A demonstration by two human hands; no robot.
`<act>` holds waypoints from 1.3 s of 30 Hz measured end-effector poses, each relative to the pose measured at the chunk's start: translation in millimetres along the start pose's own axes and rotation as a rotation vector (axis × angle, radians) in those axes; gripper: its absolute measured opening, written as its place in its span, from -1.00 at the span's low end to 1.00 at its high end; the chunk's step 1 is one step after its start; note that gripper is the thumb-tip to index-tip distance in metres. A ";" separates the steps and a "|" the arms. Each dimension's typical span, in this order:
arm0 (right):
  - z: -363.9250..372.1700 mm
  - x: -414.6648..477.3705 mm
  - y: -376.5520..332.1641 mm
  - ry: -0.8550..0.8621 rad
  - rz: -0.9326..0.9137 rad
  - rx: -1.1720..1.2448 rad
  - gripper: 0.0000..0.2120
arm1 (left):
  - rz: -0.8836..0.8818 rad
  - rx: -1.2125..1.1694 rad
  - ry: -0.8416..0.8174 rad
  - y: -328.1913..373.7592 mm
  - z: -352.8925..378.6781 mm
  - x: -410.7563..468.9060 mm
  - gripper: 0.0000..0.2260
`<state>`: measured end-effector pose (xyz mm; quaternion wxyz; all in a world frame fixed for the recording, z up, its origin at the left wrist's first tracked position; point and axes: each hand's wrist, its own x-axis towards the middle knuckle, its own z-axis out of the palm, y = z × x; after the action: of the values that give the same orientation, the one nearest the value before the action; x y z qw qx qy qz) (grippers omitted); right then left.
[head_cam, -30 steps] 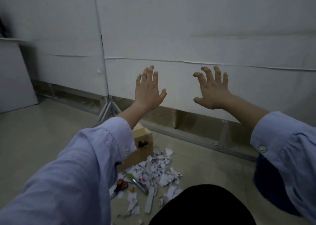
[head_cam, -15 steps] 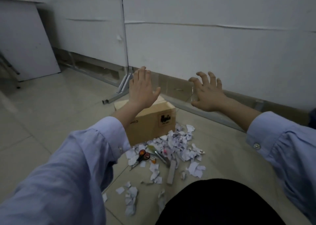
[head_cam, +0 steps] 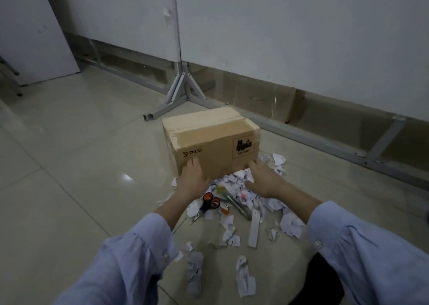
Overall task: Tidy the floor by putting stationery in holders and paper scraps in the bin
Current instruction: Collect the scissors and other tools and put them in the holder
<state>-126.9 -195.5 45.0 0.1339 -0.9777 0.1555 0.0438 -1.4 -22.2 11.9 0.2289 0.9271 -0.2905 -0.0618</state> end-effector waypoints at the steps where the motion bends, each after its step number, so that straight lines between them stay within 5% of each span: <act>1: 11.8 3.9 -1.6 -0.022 0.003 0.008 -0.62 | -0.012 -0.007 -0.040 -5.6 10.7 -2.2 -0.56; 7: 71.0 30.7 -16.3 -0.127 0.068 -0.001 -0.69 | -0.043 -0.069 -0.193 -32.6 61.7 -10.3 -0.68; 16: 113.1 67.0 -27.3 -0.141 0.208 -0.155 -0.68 | -0.031 0.039 -0.350 -48.4 82.4 9.7 -0.51; 28: 70.0 99.4 -4.3 -0.463 -0.088 -0.190 -0.78 | 0.062 0.059 -0.502 -39.9 64.6 36.5 -0.80; 34: 30.1 97.9 0.6 -0.460 -0.204 0.022 -0.88 | 0.132 -0.075 -0.570 -22.1 57.9 43.7 -0.83; 37: 15.4 91.1 6.0 -0.476 -0.257 0.083 -0.70 | 0.213 -0.044 -0.543 -11.8 61.8 43.6 -0.90; 39: 6.6 81.4 9.2 -0.500 -0.304 0.021 -0.74 | 0.277 0.003 -0.552 -8.3 64.0 44.1 -0.88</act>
<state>-52.9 -225.9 26.0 0.1832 -0.9472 -0.0304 0.2613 23.3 -66.1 -47.9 0.1463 0.8271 -0.4652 -0.2793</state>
